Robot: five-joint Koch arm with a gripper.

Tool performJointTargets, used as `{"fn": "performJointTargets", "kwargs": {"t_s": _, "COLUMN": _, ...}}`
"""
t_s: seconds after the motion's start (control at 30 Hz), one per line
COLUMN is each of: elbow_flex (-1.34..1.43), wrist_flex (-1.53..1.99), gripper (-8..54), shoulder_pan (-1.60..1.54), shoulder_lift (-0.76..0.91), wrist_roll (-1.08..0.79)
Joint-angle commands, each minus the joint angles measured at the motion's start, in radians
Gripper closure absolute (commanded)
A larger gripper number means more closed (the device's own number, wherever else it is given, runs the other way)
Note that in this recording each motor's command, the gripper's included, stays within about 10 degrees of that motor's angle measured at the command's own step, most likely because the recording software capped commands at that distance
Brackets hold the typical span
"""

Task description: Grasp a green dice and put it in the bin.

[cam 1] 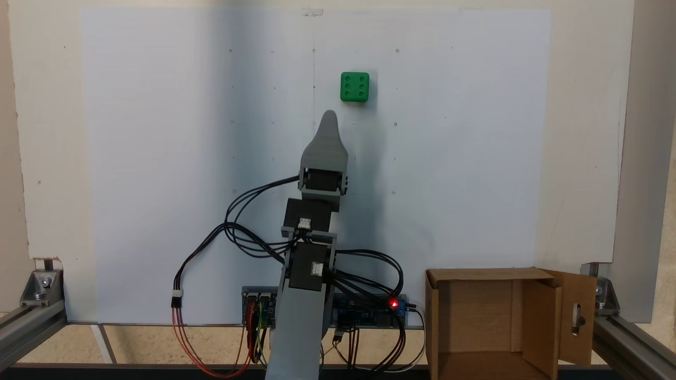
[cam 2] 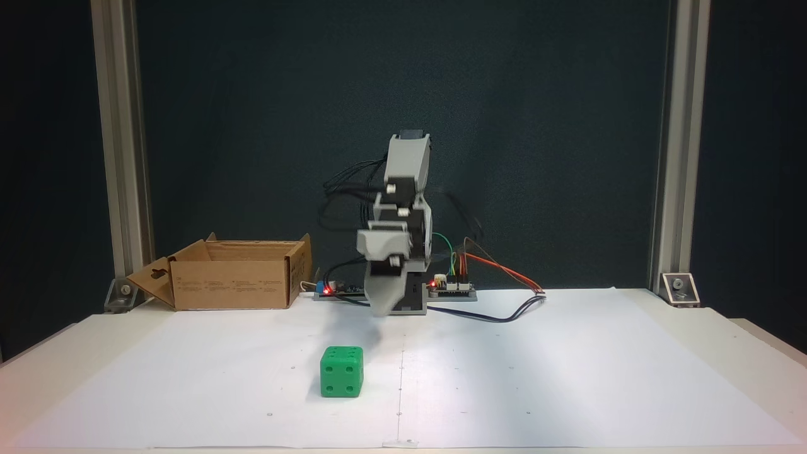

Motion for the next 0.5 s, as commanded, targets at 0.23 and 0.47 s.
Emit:
{"fn": "performJointTargets", "kwargs": {"t_s": 0.23, "elbow_flex": -0.515, "wrist_flex": 0.622, "gripper": 1.8, "shoulder_pan": 0.026, "shoulder_lift": 0.104, "wrist_roll": -0.008}}
{"fn": "performJointTargets", "kwargs": {"t_s": 0.47, "elbow_flex": -0.759, "wrist_flex": 1.073, "gripper": 2.5, "shoulder_pan": 0.025, "shoulder_lift": -0.083, "wrist_roll": -0.008}}
